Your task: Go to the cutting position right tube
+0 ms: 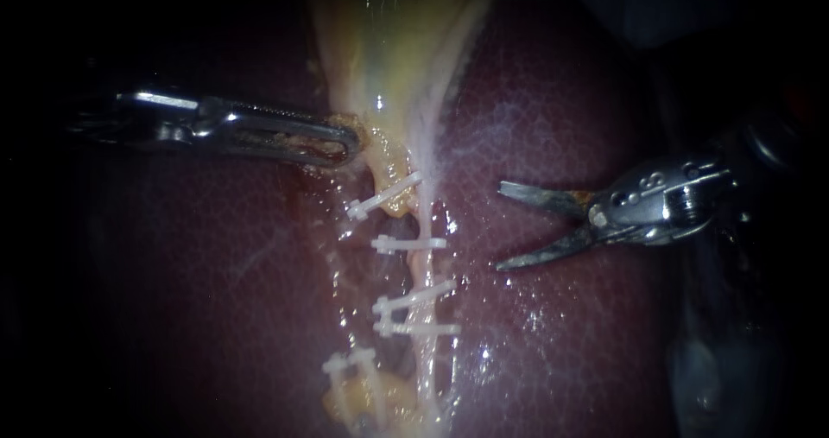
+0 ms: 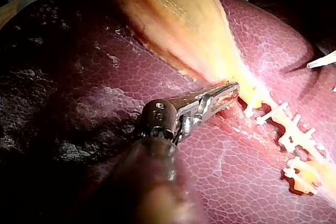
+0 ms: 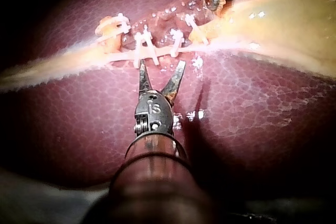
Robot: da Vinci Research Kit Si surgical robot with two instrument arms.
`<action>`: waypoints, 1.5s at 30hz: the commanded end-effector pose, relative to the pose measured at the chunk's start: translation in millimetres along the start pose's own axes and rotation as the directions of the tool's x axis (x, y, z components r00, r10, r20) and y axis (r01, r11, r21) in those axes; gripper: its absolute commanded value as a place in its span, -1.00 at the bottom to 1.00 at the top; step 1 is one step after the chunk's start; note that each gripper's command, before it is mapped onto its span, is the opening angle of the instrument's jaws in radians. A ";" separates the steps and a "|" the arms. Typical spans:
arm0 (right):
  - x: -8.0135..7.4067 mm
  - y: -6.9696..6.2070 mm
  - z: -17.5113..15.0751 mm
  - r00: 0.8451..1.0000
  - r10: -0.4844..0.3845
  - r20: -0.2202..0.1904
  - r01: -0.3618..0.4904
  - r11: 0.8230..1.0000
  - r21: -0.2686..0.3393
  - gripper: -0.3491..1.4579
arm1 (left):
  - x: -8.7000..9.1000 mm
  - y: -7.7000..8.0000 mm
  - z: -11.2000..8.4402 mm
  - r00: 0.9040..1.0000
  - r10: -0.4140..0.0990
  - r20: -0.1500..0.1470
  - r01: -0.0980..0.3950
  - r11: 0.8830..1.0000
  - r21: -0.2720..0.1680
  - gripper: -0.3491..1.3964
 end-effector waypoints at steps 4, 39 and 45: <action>-0.1 0.0 0.1 1.000 0.000 0.003 -0.001 1.000 0.001 0.89 | 0.0 0.0 -0.1 1.000 -0.006 0.000 0.006 1.000 0.000 -1.00; -1.7 -1.6 3.6 0.981 0.180 0.070 -0.187 0.977 0.107 0.85 | -5.2 -0.8 -6.8 0.999 -0.017 0.032 0.017 1.000 -0.023 -1.00; -3.0 -2.8 6.0 0.931 0.339 0.134 -0.356 0.924 0.142 0.78 | -5.3 -0.9 -6.7 0.999 -0.017 0.032 0.018 1.000 -0.024 -1.00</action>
